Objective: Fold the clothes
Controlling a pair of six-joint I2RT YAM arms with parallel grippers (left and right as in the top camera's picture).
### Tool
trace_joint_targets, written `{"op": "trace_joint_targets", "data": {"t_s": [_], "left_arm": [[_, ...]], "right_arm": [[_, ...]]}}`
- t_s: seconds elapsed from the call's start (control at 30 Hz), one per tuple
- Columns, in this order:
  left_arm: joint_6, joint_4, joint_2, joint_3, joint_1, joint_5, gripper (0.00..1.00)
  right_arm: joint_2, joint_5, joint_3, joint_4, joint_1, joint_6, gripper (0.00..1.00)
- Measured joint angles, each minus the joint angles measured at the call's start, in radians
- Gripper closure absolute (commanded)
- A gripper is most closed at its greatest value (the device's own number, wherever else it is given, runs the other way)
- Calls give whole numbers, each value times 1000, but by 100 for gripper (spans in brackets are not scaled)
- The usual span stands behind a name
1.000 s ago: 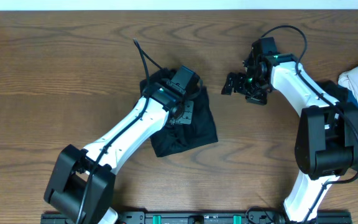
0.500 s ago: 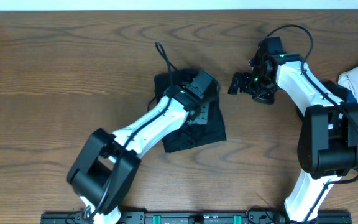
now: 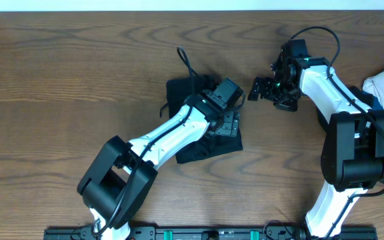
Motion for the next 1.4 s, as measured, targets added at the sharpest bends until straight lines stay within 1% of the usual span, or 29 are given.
{"op": "trace_joint_targets", "data": {"t_s": [0.13, 0.33, 0.47, 0.6, 0.7, 0.77, 0.83, 0.87, 0.93, 0.97, 1.07, 1.1, 1.13, 1.17, 1.23, 1.4], "left_arm": [[17, -10, -67, -30, 2, 2, 13], [47, -18, -263, -55, 4, -1, 13], [65, -19, -386, -55, 5, -1, 12], [77, -24, -429, -55, 6, -8, 12], [84, -60, -461, -55, 15, -56, 12], [77, -100, -494, -56, 34, -114, 11], [48, -162, -544, -56, 72, -199, 6], [32, -189, -570, -56, 95, -239, 5], [-11, -249, -630, -56, 156, -327, 4], [-27, -274, -660, -56, 190, -363, 4], [-67, -320, -748, -56, 295, -438, 2], [-73, -331, -774, -56, 328, -455, 0], [-79, -341, -800, -56, 363, -469, 1], [-85, -350, -819, -56, 388, -477, 2], [-93, -372, -851, -56, 441, -493, 2], [-101, -434, -877, -56, 521, -510, 2]], "right_arm": [[0, -1, 0, 0, -5, -2, 2], [-12, -3, 0, 0, -24, -2, 3], [-61, -10, 0, 1, -32, -3, 3], [-124, -63, 0, 11, -31, -8, 4], [-178, -157, 1, 37, -31, -27, 3], [-209, -224, 2, 51, -31, -39, 4], [-235, -282, 2, 68, -28, -48, 7], [-245, -307, 2, 77, -27, -52, 10], [-261, -366, 3, 106, -22, -59, 22], [-266, -397, 3, 124, -19, -63, 34], [-272, -521, 4, 206, 0, -69, 62], [-272, -563, 5, 232, 11, -69, 73], [-272, -598, 5, 254, 29, -66, 83], [-272, -628, 5, 272, 48, -65, 87], [-272, -666, 6, 304, 100, -60, 90], [-271, -713, 6, 394, 291, -33, 90]]}}
